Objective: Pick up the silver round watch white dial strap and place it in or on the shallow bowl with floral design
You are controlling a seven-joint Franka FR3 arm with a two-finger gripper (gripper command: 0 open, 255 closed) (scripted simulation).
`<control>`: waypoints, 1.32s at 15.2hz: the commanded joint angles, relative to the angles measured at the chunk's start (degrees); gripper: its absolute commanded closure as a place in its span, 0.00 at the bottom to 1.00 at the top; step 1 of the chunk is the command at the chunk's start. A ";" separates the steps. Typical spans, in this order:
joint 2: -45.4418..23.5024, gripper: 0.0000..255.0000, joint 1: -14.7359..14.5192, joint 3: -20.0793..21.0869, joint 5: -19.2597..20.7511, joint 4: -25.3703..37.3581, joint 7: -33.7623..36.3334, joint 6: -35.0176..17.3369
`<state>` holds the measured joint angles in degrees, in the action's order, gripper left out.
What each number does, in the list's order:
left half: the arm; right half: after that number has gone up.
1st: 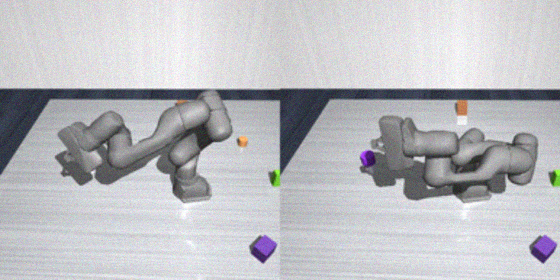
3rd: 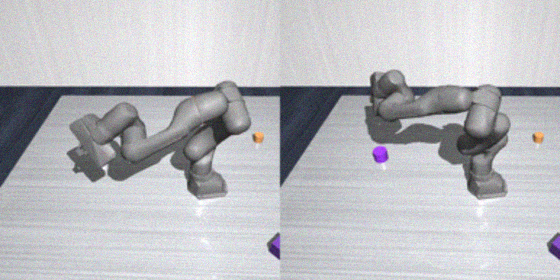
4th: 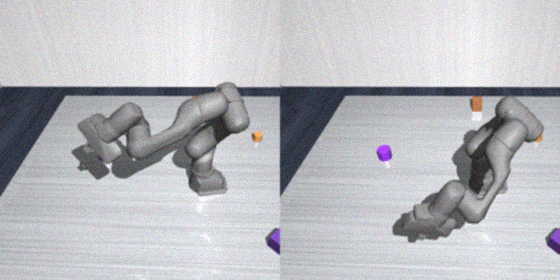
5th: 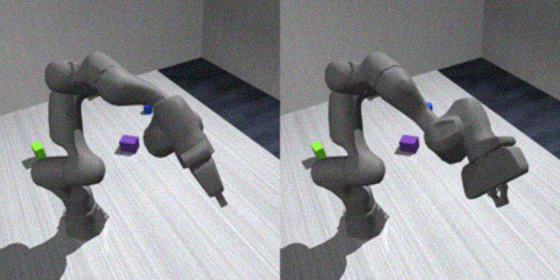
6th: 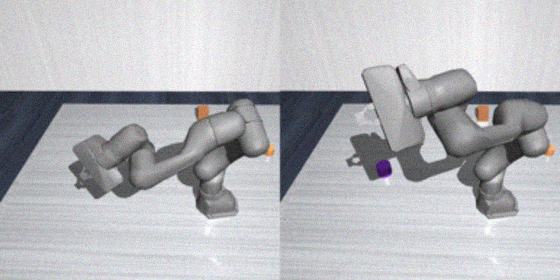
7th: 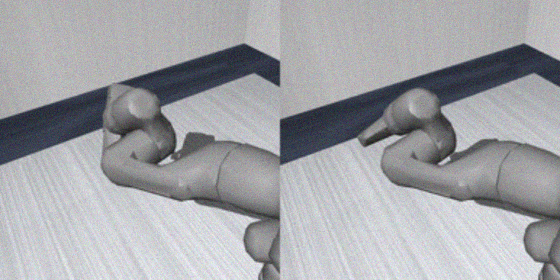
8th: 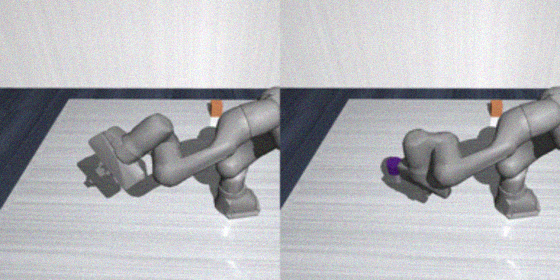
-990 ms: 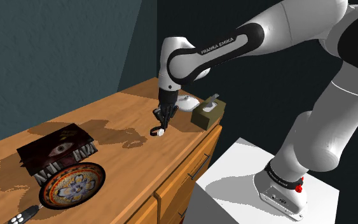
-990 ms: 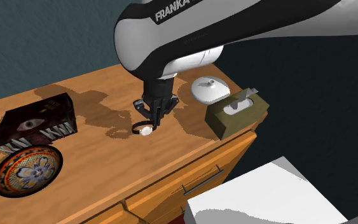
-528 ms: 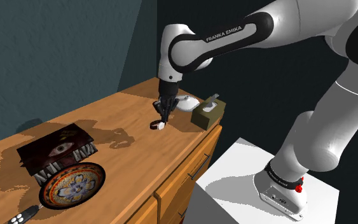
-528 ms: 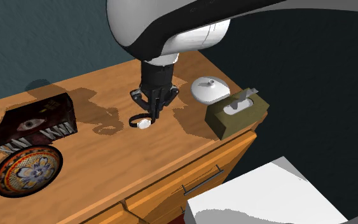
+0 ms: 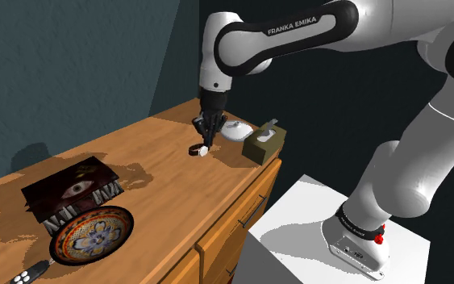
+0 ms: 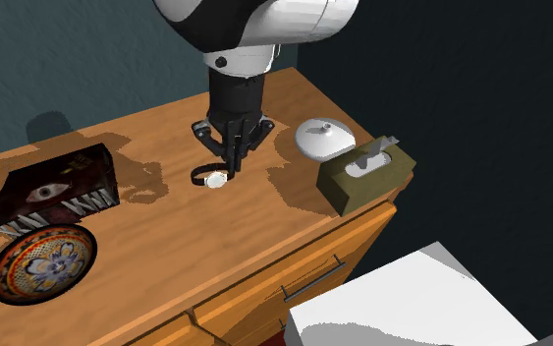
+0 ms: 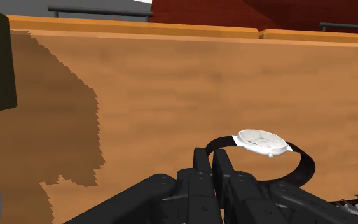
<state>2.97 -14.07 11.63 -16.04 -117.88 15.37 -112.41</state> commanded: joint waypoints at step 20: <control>-31.58 1.00 -17.20 8.11 11.38 42.28 28.05 5.74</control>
<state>-26.31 -30.10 19.69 -5.50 -78.61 42.21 -107.26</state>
